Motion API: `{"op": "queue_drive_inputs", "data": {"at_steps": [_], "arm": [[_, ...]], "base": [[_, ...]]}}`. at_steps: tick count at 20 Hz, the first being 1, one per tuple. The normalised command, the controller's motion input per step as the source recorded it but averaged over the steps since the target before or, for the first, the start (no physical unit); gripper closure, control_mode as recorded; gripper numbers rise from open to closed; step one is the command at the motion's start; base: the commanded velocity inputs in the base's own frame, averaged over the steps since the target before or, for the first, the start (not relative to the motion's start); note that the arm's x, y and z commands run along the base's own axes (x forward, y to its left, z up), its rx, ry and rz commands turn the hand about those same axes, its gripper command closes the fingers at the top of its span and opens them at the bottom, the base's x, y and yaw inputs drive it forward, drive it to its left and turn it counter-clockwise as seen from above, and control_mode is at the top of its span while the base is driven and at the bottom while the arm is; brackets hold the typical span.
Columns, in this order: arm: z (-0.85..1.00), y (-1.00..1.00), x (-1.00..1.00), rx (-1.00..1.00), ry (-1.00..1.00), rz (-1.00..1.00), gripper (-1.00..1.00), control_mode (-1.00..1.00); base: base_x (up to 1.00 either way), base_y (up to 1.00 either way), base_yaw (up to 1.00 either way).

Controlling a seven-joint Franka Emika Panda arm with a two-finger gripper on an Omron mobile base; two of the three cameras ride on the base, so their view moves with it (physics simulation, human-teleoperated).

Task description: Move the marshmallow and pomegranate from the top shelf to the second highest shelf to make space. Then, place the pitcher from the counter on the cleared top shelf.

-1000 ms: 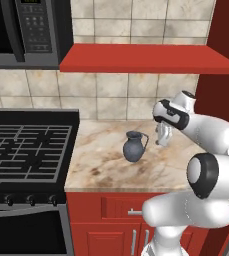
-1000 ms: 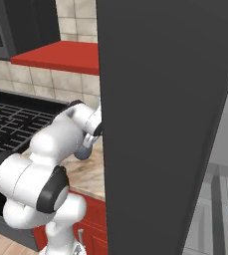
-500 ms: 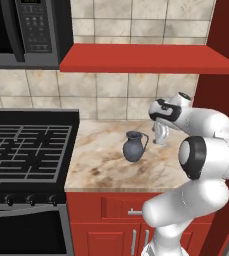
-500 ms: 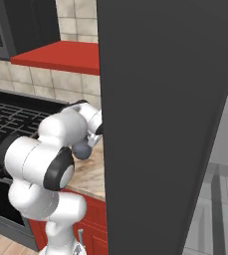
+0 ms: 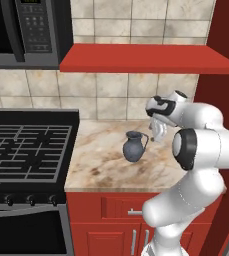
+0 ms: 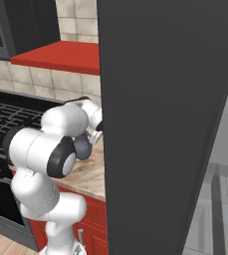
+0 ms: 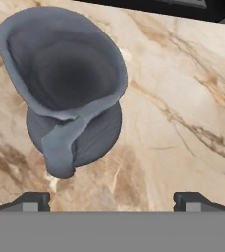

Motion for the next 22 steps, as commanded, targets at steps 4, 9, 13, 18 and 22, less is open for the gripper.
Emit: {"op": "queue_drive_inputs", "data": {"at_steps": [4, 9, 13, 18, 22], "arm": [[-0.07, 0.1, 0.03, 0.0, 0.0, 0.07, -1.0, -1.0], [-0.22, 0.16, 0.0, 0.01, 0.0, 0.05, -1.0, -1.0], [-0.16, 0.2, 0.0, 0.03, 0.0, 0.03, -1.0, -1.0], [-0.02, 0.12, 0.01, 0.05, 0.0, 0.01, -1.0, -1.0], [0.0, 0.0, 0.0, 0.06, 0.0, 0.03, -1.0, -1.0]], "base": [[0.0, 0.0, 0.0], [0.0, 0.0, 0.0], [0.0, 0.0, 0.0], [0.0, 0.0, 0.0], [0.0, 0.0, 0.0]]}}
